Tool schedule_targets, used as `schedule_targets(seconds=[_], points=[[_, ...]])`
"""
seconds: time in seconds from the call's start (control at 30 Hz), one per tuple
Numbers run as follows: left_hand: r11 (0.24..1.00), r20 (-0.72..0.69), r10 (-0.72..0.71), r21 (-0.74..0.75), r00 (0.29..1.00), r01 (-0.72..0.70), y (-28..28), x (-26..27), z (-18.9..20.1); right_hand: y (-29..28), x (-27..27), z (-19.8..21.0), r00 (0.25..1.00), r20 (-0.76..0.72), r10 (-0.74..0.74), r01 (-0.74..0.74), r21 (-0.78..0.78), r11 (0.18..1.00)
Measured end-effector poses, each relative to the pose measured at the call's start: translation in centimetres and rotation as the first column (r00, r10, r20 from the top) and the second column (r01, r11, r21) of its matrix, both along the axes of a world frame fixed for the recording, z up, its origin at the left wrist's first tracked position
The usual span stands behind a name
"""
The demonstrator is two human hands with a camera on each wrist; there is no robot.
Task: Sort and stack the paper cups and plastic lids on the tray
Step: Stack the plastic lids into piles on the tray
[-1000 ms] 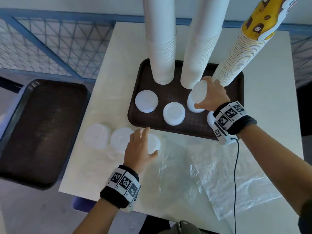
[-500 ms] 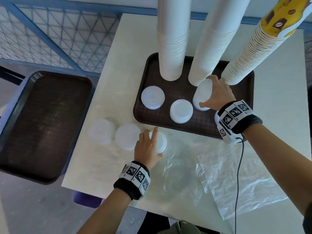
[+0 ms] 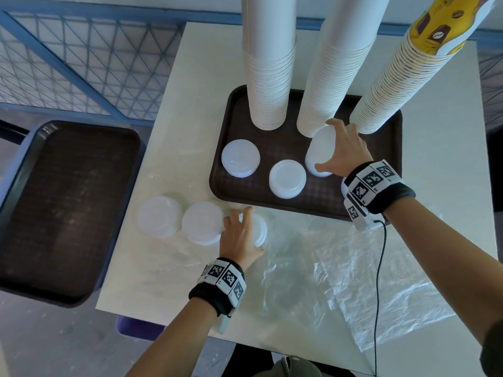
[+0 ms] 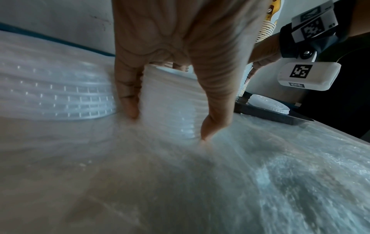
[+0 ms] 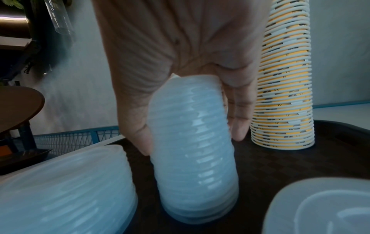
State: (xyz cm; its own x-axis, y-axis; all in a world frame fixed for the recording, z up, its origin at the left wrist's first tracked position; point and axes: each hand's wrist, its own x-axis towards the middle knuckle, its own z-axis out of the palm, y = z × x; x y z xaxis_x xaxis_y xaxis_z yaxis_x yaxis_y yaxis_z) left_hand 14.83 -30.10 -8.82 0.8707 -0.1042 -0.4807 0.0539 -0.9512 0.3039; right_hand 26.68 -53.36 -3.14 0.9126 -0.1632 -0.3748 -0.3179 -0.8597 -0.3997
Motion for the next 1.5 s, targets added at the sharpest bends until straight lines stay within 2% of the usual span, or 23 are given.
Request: schedule_targets(seconds=[0.6, 0.87, 1.0, 1.1, 1.3, 1.5], points=[[0.998, 0.020, -0.053, -0.029, 0.998, 0.053, 0.5, -0.6, 0.3, -0.3, 0.1, -0.3, 1.000, 0.005, 0.014, -0.014, 0.004, 1.000], [0.996, -0.013, -0.083, 0.025, 0.996, 0.083, 0.3, 0.0, 0.8, -0.5, 0.2, -0.6, 1.000, 0.019, 0.025, -0.025, 0.000, 1.000], [0.996, 0.023, -0.089, 0.026, 0.996, 0.088, 0.4, 0.2, 1.5, -0.6, 0.2, -0.6, 0.999, 0.025, 0.024, -0.024, -0.004, 1.000], [0.998, 0.034, -0.059, -0.031, 0.998, 0.060, 0.6, 0.4, 2.5, -0.8, 0.1, -0.3, 0.999, 0.036, 0.027, -0.027, 0.006, 1.000], [0.951, 0.096, 0.112, -0.299, 0.989, -0.078, 0.6, 2.5, 5.6, -1.7, -0.8, 0.4, 0.991, 0.136, 0.013, -0.020, 0.051, 0.999], [0.961, 0.177, 0.094, -0.275, 0.980, -0.043, -3.0, 6.4, 7.1, -2.6, -2.7, 0.3, 0.948, 0.317, 0.042, -0.068, 0.072, 0.995]])
